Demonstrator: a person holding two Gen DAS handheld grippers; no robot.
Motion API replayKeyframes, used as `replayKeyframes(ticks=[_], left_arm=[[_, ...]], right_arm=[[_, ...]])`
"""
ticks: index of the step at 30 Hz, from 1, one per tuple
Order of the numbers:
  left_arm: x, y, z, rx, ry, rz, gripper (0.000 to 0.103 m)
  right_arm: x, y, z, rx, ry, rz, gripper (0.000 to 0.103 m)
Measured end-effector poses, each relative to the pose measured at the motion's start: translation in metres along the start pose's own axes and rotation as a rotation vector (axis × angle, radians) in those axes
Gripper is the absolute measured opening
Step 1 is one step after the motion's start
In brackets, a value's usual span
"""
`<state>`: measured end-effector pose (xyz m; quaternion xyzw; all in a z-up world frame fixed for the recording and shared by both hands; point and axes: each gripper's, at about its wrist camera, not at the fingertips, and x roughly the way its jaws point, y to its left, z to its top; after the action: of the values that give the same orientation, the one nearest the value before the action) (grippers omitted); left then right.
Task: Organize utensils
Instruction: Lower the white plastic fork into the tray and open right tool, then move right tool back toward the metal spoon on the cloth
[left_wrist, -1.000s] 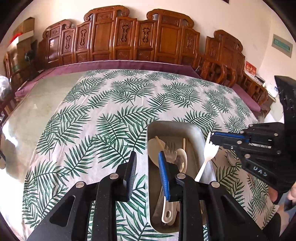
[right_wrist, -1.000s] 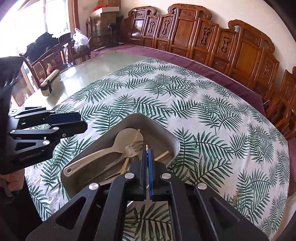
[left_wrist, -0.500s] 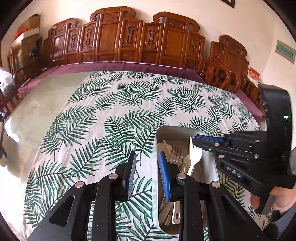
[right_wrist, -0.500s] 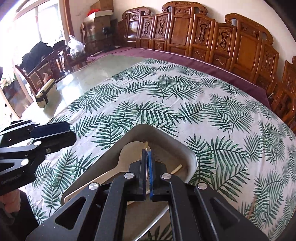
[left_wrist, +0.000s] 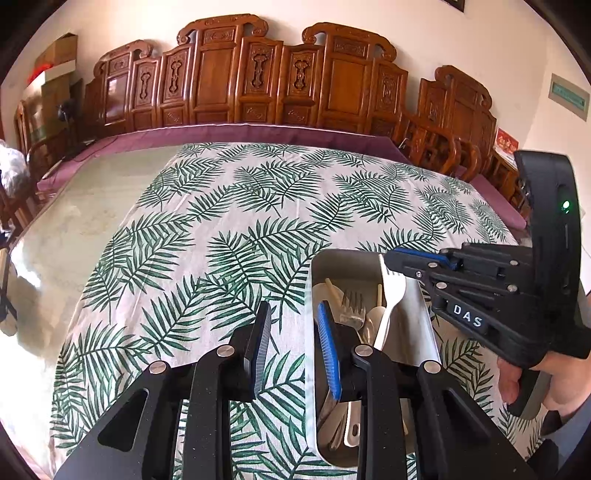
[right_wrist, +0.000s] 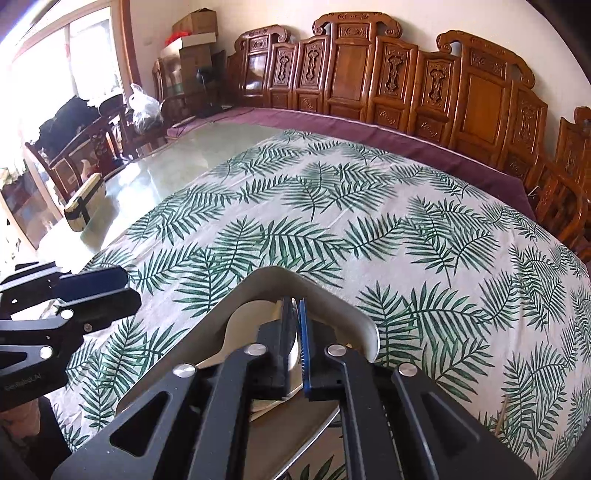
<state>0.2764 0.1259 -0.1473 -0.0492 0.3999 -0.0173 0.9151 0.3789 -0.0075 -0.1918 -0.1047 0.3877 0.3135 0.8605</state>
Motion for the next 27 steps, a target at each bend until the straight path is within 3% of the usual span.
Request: replayKeyframes(ticks=[2,11,16,21,23,27], left_arm=[[0.000,-0.001,0.000,0.001,0.000,0.000,0.024],[-0.003,-0.006,-0.002,0.013,-0.007,-0.004,0.025],[-0.009,-0.016,-0.002,0.030,-0.024,-0.014,0.037],[-0.014,-0.030,-0.003,0.050,-0.036,-0.029,0.059],[-0.016,-0.037,-0.003,0.056,-0.045,-0.035,0.067],[-0.017,-0.048,-0.005,0.064,-0.048,-0.062,0.074]], right_arm=[[-0.004,-0.002,0.001,0.004,-0.012,0.007,0.017],[-0.034,-0.008,-0.009,0.003,-0.054,-0.012,0.017],[-0.061,-0.021,-0.035,0.025,-0.071,-0.045,0.017],[-0.092,-0.048,-0.072,0.081,-0.074,-0.094,0.018],[-0.105,-0.060,-0.087,0.095,-0.070,-0.117,0.029],[-0.123,-0.084,-0.119,0.109,-0.044,-0.184,0.033]])
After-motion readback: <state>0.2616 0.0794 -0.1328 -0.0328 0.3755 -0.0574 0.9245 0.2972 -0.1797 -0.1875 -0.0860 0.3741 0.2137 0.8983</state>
